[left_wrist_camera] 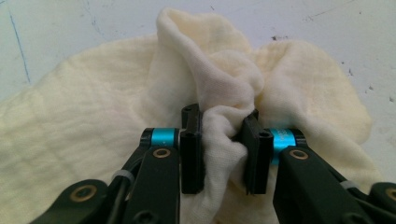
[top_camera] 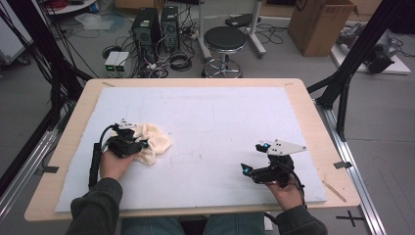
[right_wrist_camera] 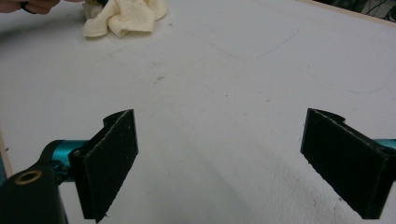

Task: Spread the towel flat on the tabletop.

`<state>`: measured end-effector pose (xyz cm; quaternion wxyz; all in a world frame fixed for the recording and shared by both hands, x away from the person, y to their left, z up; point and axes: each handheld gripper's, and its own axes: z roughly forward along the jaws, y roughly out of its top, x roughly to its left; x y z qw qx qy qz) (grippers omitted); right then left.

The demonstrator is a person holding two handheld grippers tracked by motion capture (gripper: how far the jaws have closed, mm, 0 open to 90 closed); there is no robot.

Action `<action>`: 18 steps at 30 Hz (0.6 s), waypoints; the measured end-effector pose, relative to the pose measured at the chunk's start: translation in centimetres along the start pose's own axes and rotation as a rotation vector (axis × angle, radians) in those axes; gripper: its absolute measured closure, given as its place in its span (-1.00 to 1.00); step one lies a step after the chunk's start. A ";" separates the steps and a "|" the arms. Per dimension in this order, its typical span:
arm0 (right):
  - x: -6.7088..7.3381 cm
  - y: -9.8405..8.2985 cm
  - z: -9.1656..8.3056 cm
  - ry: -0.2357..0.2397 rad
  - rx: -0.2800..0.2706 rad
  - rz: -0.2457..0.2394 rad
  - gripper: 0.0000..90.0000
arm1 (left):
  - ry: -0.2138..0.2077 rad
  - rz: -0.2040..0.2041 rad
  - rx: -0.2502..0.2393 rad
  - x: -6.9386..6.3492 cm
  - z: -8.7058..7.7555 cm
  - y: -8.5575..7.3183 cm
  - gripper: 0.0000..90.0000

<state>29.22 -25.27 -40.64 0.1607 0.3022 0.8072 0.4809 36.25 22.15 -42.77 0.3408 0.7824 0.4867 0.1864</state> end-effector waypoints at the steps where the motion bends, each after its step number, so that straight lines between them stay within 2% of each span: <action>1: 0.0 0.0 0.0 -0.001 0.000 -0.002 -0.77 | 0.002 0.001 -0.005 -0.1 0.0 0.0 0.66; 7: 0.1 0.0 0.1 0.000 0.003 -0.003 -0.77 | -0.005 -0.005 -0.032 -0.1 -0.5 0.2 0.76; 9: 0.2 0.0 0.2 0.001 0.006 0.001 -0.77 | -0.017 -0.023 -0.057 -0.2 -0.9 0.3 0.78; 12: 0.3 0.0 0.3 0.000 0.012 -0.003 -0.77 | -0.031 -0.021 -0.074 -0.2 -1.3 0.4 0.80; 13: 0.3 0.0 0.4 0.002 0.014 -0.007 -0.77 | -0.051 -0.022 -0.086 -0.3 -1.6 0.5 0.81; 15: 0.3 -0.1 0.5 -0.003 0.023 -0.007 -0.77 | -0.069 0.000 -0.079 -0.6 -1.9 0.8 0.82; 18: 0.3 -0.1 0.4 -0.006 0.023 -0.009 -0.77 | -0.087 0.009 -0.111 -1.1 -2.6 1.2 0.83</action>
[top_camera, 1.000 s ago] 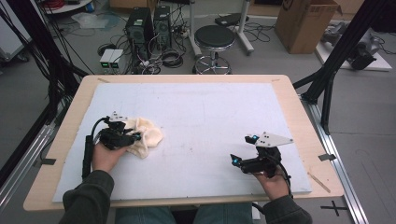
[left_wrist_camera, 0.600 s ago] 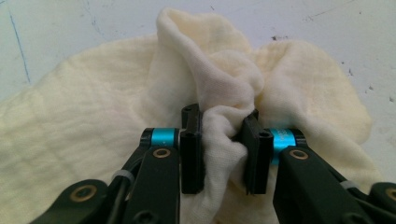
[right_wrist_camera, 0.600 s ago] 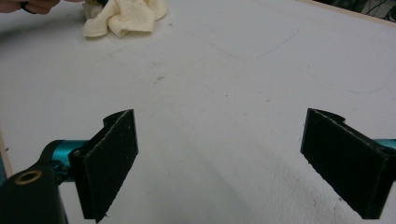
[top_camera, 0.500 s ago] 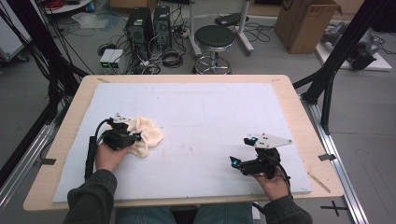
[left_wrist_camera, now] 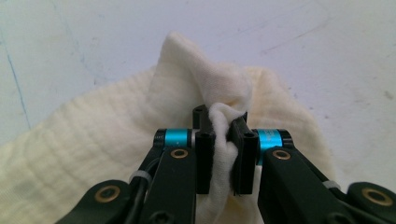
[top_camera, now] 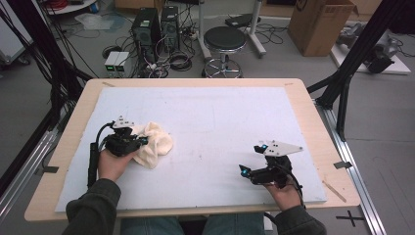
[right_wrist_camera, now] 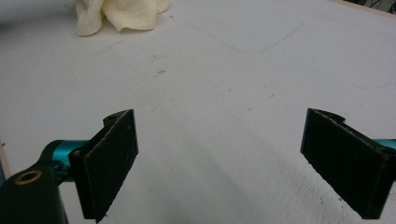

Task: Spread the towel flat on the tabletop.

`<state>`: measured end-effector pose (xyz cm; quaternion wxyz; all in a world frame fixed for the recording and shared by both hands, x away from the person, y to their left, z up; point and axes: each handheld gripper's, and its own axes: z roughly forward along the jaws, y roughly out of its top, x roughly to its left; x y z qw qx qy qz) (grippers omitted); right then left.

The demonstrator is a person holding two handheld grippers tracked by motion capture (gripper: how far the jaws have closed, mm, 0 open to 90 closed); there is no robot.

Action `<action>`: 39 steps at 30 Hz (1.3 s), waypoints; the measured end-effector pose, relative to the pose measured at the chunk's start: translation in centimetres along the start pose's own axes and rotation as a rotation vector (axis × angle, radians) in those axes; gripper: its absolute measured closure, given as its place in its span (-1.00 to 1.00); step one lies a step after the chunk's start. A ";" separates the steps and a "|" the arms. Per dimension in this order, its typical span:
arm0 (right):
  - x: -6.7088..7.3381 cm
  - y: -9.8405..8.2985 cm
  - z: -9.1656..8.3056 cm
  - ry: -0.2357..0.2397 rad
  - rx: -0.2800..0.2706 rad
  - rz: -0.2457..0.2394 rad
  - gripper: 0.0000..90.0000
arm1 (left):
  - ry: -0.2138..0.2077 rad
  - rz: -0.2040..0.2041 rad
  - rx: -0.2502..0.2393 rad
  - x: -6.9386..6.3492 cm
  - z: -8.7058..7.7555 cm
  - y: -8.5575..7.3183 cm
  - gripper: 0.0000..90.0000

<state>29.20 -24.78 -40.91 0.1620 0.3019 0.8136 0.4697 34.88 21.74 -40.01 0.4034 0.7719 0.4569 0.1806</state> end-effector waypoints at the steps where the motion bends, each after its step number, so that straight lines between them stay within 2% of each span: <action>1: 0.0 0.0 0.0 -0.004 -0.006 -0.002 -0.77 | -0.010 -0.004 -0.009 -0.2 -0.2 0.2 0.83; 9: 0.0 0.0 -0.2 -0.006 -0.011 0.001 -0.77 | -0.066 -0.009 -0.058 -1.5 -1.1 1.2 0.83; 15: 0.0 0.1 -0.3 -0.007 -0.020 -0.003 -0.77 | -0.109 0.028 -0.086 -3.8 -1.5 2.3 0.83; 27: -0.1 0.0 -0.5 -0.011 -0.033 0.001 -0.77 | -0.214 0.069 -0.146 -7.9 -2.1 5.0 0.83; 28: -0.1 0.0 -0.5 -0.011 -0.035 0.000 -0.77 | -0.214 0.069 -0.146 -7.9 -2.1 5.0 0.83; 29: -0.1 0.0 -0.6 -0.013 -0.033 0.005 -0.77 | -0.233 0.076 -0.155 -8.8 -2.2 5.5 0.83; 31: -0.1 0.0 -0.6 -0.014 -0.038 0.002 -0.77 | -0.251 0.092 -0.161 -9.7 -2.3 6.0 0.83; 32: -0.1 0.0 -0.7 -0.012 -0.039 0.001 -0.77 | -0.251 0.092 -0.161 -9.7 -2.3 6.0 0.83; 33: -0.1 0.0 -0.7 -0.013 -0.041 0.001 -0.77 | -0.271 0.101 -0.169 -10.6 -2.4 6.5 0.83; 35: -0.1 0.0 -0.8 -0.016 -0.044 0.004 -0.77 | -0.295 0.117 -0.171 -11.6 -2.4 7.0 0.83; 39: -0.2 0.1 -1.0 -0.021 -0.058 0.005 -0.77 | -0.324 0.163 -0.171 -13.5 -2.1 7.9 0.83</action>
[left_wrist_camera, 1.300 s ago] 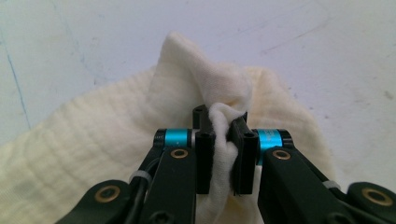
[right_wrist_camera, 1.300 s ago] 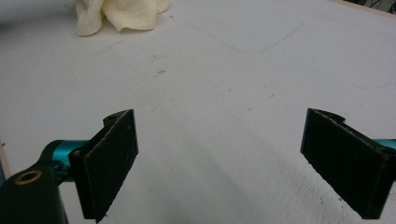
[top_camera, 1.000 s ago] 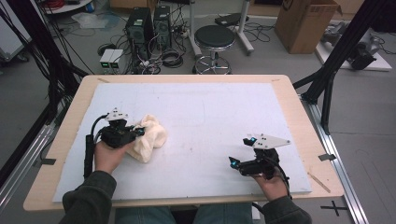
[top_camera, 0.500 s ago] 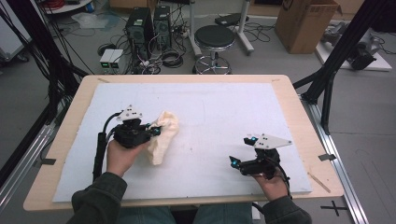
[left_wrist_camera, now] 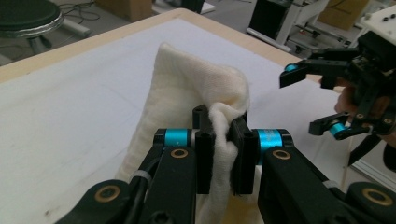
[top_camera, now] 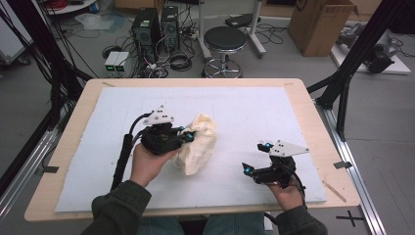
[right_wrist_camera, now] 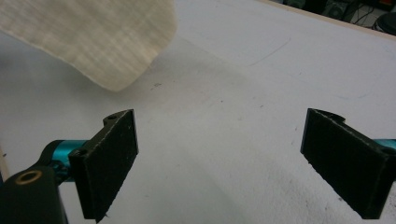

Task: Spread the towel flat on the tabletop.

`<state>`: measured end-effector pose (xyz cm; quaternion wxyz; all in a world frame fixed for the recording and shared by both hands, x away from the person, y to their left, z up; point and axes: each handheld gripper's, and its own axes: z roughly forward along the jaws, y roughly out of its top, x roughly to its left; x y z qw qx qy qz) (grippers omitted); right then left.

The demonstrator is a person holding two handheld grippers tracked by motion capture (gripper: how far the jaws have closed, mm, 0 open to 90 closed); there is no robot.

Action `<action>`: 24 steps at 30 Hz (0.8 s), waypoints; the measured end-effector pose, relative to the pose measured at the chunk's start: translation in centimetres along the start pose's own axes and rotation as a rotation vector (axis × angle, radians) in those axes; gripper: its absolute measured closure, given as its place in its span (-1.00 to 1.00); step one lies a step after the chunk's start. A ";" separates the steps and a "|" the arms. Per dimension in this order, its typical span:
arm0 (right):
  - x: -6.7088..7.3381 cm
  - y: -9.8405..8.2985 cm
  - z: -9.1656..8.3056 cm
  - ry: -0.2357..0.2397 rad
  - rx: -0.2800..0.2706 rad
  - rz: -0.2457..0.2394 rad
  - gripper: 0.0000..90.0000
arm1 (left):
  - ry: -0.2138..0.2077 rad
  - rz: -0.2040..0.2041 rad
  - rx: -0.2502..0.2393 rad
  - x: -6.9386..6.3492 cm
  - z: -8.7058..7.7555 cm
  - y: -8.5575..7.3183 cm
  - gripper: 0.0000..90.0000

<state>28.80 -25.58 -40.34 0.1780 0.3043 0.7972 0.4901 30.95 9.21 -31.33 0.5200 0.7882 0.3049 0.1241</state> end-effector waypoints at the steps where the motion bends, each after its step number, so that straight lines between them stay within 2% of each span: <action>1: 0.0 0.0 -0.1 0.002 -0.003 0.000 -0.77 | 0.000 0.000 0.000 0.0 0.0 0.0 0.82; 2: 0.0 0.0 -0.1 0.000 -0.005 0.001 -0.77 | -0.008 0.017 0.011 -0.4 0.9 0.2 0.82; 3: -0.1 0.0 -0.1 -0.002 -0.007 0.002 -0.77 | -0.008 0.017 0.017 -0.5 1.4 0.2 0.82; 6: -0.1 0.0 -0.1 0.002 -0.007 0.003 -0.77 | -0.014 0.025 0.045 -0.3 3.5 -0.2 0.81; 7: -0.1 0.0 -0.1 0.002 -0.007 0.003 -0.77 | -0.014 0.025 0.045 -0.3 3.5 -0.2 0.80; 8: -0.1 0.0 -0.1 0.002 -0.007 0.002 -0.77 | -0.013 0.021 0.068 0.1 5.2 -0.6 0.80; 12: -0.1 0.1 0.1 0.012 -0.008 -0.002 -0.77 | -0.022 0.019 0.092 1.0 8.7 -1.4 0.76; 14: 0.0 0.1 0.2 0.017 -0.003 -0.002 -0.77 | -0.001 0.035 0.129 1.5 10.4 -1.7 0.75; 16: -0.1 0.0 0.3 0.020 -0.001 -0.006 -0.77 | 0.008 0.023 0.159 2.0 11.8 -2.3 0.73; 18: -0.1 0.0 0.3 0.021 0.001 -0.001 -0.77 | 0.019 0.026 0.191 2.6 13.0 -2.8 0.71; 19: -0.2 0.0 0.4 0.024 -0.001 -0.005 -0.77 | 0.019 0.026 0.191 2.6 13.0 -2.8 0.70; 20: -0.2 -0.1 0.4 0.026 0.000 -0.003 -0.77 | 0.023 0.010 0.216 3.2 13.9 -3.4 0.68; 22: -0.2 -0.1 0.4 0.029 0.004 0.006 -0.77 | 0.035 0.004 0.242 3.7 14.5 -3.9 0.64; 24: -0.3 -0.2 0.5 0.031 0.004 0.003 -0.77 | 0.028 0.002 0.267 3.9 14.8 -4.2 0.57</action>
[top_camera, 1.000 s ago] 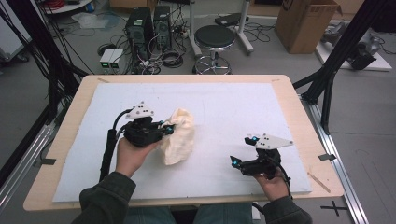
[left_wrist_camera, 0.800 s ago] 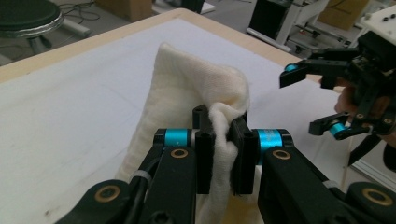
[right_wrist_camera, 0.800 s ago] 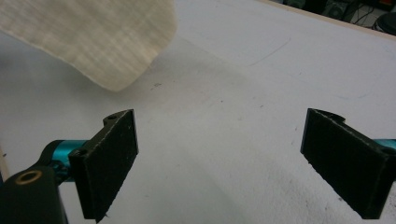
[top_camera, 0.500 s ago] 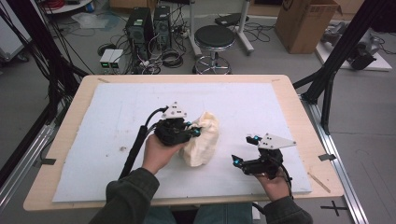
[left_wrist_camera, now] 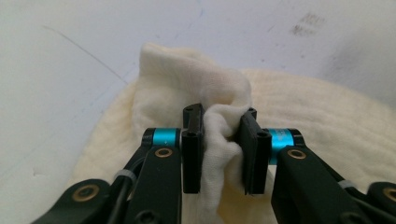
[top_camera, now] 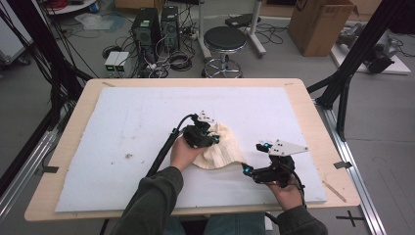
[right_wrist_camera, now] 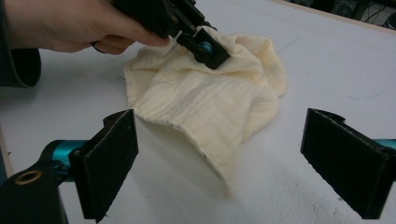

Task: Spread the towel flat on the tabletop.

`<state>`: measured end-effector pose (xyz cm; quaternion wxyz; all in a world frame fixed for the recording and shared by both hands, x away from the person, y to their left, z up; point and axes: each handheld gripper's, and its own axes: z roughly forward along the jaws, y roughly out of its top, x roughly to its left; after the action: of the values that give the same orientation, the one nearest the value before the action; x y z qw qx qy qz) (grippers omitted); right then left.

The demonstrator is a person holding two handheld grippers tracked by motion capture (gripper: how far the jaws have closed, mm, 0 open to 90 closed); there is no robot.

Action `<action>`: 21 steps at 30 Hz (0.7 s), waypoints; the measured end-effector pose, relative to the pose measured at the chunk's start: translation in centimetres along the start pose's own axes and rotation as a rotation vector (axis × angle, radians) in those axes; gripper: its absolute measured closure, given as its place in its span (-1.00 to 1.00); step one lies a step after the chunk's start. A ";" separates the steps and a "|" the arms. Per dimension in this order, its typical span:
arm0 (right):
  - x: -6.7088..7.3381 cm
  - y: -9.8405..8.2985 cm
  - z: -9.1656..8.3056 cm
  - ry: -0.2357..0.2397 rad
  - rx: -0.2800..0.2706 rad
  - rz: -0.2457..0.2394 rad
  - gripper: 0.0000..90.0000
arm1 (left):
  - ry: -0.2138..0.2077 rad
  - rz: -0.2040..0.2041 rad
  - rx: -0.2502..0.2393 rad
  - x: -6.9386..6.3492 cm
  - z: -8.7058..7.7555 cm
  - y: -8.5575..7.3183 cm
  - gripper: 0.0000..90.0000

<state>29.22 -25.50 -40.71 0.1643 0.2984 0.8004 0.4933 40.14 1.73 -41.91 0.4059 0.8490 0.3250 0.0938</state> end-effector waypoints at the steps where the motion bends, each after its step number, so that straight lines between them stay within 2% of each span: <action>1: 0.1 0.0 0.0 0.007 0.007 0.007 -0.77 | 0.001 -0.001 0.006 0.1 0.0 0.0 0.50; 3: 0.0 0.0 0.1 0.011 0.007 0.000 -0.77 | -0.005 -0.007 0.002 0.1 -0.3 0.1 0.33; 7: 0.1 0.0 0.2 0.011 0.013 -0.004 -0.77 | -0.020 0.003 -0.047 0.0 -2.2 0.6 0.09; 12: 0.2 -0.1 0.2 0.013 0.020 -0.001 -0.77 | -0.017 0.019 -0.126 0.2 -5.6 0.4 0.05; 13: 0.1 -0.1 0.2 0.013 0.021 -0.002 -0.77 | -0.017 0.019 -0.126 0.2 -5.6 0.4 0.06; 14: 0.2 -0.1 0.2 0.012 0.024 0.002 -0.77 | -0.015 0.013 -0.148 0.5 -6.9 0.0 0.06; 16: 0.1 -0.1 0.2 0.009 0.022 -0.003 -0.77 | -0.013 0.008 -0.161 0.8 -8.0 -0.7 0.06; 18: 0.1 -0.1 0.2 0.006 0.022 -0.004 -0.77 | -0.011 0.010 -0.164 0.8 -8.5 -1.0 0.06; 19: 0.1 -0.1 0.3 0.007 0.024 -0.002 -0.77 | -0.008 0.012 -0.162 0.9 -9.3 -2.0 0.06; 21: 0.1 -0.1 0.3 0.008 0.030 0.002 -0.77 | -0.002 0.016 -0.157 0.9 -10.0 -3.1 0.07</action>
<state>29.26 -25.25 -40.94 0.1562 0.2997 0.8079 0.4828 35.14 10.01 -37.74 0.4708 0.8172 0.3096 0.1214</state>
